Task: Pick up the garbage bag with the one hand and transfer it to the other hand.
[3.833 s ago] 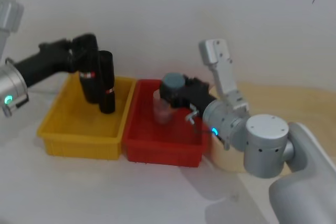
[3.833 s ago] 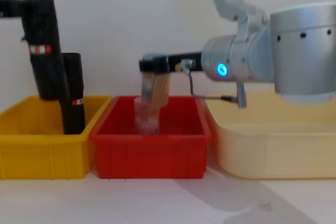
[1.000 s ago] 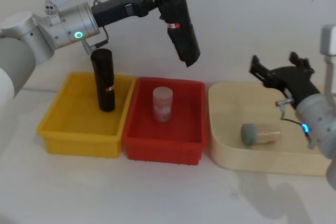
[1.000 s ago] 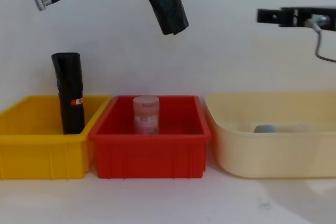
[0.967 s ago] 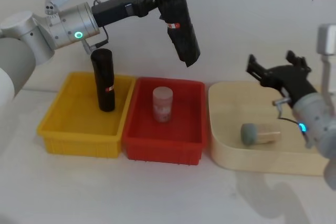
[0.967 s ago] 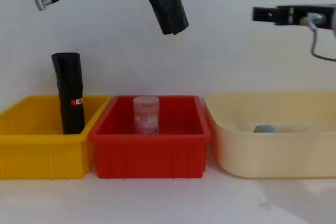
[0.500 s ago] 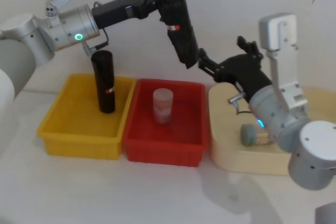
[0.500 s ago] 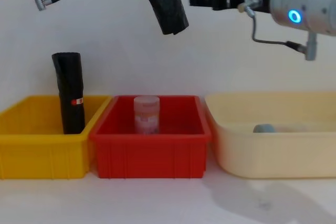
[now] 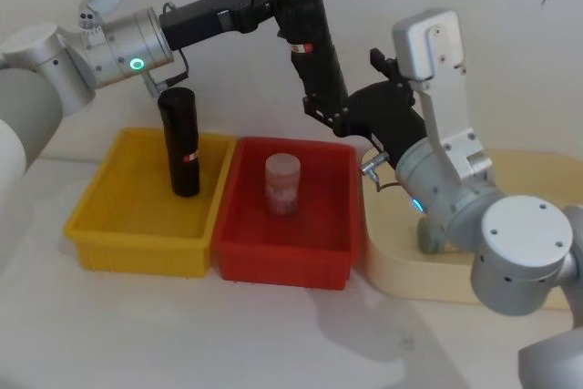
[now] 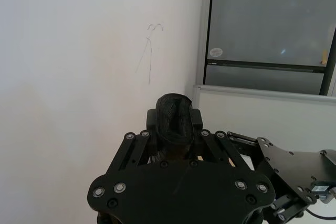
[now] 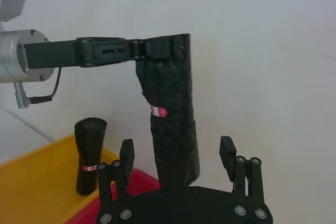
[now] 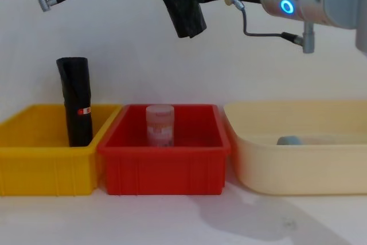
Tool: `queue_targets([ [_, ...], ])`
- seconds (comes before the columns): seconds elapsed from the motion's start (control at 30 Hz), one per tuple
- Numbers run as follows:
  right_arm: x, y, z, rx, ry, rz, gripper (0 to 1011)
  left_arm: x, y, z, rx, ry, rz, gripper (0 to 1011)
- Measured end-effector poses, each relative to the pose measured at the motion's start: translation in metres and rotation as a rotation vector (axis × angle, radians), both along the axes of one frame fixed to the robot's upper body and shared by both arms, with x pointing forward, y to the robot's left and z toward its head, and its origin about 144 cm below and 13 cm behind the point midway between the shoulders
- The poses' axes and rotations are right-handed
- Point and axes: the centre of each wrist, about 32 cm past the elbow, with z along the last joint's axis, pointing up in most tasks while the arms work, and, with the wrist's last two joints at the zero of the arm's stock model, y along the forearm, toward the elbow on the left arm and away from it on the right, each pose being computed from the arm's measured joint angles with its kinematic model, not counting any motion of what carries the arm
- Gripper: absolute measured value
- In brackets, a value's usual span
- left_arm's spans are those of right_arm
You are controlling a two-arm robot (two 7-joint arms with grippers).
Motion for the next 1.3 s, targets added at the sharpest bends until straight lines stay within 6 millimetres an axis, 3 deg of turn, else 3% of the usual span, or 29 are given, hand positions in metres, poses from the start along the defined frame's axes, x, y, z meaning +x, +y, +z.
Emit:
queue_targets([
  [0.67, 0.013, 0.031, 0.008, -0.054, 0.001, -0.016, 999, 0.000, 0.000, 0.000, 0.000, 0.001, 0.000, 331],
  [1.3, 0.039, 0.060, 0.012, -0.111, 0.039, -0.094, 1000, 0.000, 0.000, 0.000, 0.000, 0.001, 0.000, 331],
])
